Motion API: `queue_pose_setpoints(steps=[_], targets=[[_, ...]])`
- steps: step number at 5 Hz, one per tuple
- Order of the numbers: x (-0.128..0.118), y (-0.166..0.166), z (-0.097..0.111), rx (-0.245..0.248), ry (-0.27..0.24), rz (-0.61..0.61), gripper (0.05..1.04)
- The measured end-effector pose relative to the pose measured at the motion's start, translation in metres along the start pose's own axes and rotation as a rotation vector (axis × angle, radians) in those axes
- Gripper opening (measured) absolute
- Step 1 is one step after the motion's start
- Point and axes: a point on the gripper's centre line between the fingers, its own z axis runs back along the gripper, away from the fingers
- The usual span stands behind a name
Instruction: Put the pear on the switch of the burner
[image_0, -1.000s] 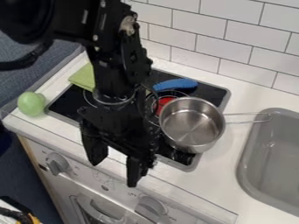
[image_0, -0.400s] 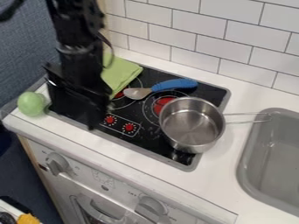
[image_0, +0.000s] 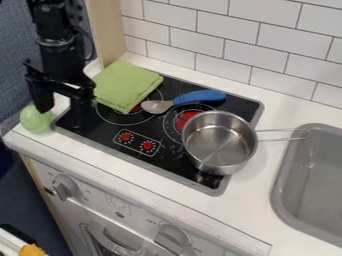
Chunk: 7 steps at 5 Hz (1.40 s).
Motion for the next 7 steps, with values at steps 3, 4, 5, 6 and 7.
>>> queue_pose_setpoints(steps=[3,4,5,6,7], targets=[[0.008,0.055,-0.025,0.051,0.013,0.077,1.000],[0.012,0.057,-0.030,0.048,0.021,0.086,1.000],[0.013,0.057,-0.034,0.045,0.022,0.068,1.000],[0.011,0.055,-0.042,0.046,0.038,0.080,1.000],[0.010,0.055,-0.049,0.053,0.052,0.094,1.001]])
